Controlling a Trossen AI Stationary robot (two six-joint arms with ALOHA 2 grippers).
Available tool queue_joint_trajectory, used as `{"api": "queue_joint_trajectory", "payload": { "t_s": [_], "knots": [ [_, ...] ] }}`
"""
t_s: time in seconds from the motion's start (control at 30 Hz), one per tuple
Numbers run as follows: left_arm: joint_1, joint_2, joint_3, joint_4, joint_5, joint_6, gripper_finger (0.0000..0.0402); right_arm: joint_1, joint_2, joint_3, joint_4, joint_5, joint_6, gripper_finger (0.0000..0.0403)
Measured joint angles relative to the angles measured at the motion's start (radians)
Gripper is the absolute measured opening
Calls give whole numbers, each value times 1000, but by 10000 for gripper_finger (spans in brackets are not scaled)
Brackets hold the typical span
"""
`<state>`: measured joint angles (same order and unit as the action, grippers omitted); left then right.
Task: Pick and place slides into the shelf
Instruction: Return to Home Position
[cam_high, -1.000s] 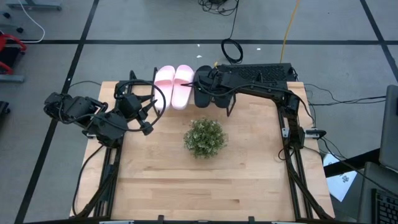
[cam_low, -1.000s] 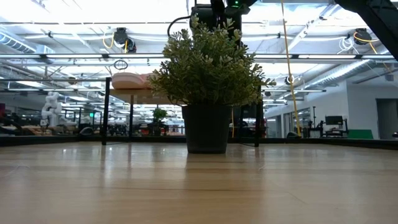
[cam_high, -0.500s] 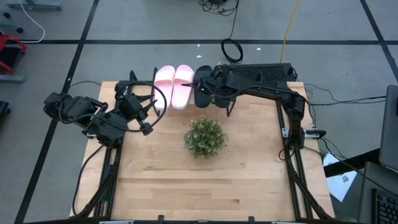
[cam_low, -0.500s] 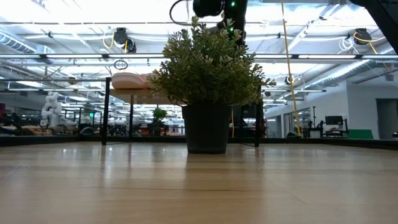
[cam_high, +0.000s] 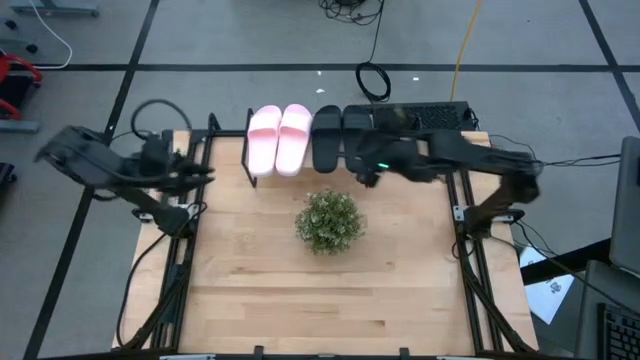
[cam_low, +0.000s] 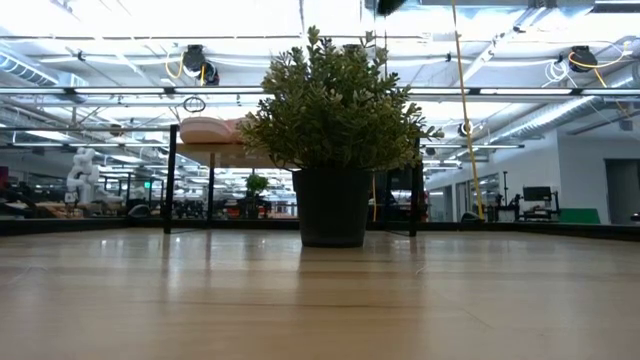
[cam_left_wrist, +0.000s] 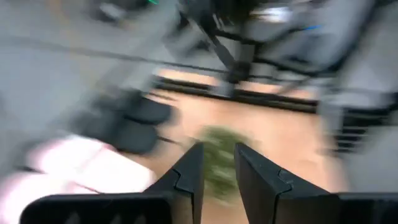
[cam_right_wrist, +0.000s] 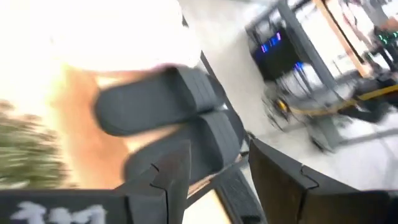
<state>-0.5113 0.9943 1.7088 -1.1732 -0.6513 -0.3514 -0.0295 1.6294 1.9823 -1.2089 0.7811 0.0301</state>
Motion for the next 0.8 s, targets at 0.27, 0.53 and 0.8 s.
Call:
{"api": "queue_joint_trajectory", "payload": {
  "t_s": [0.27, 0.53, 0.8],
  "knots": [
    [-84, -116, -90, -78, 259, -201, 85, 198, -242, -2, -63, -128, 195, 153],
    [-217, -327, -510, 225, 302, -233, 85, 338, -512, -362, 119, -315, 330, 153],
    [-372, -601, -1026, 753, 309, -131, 85, 442, -818, -1004, 797, -472, 328, 153]
  ]
}}
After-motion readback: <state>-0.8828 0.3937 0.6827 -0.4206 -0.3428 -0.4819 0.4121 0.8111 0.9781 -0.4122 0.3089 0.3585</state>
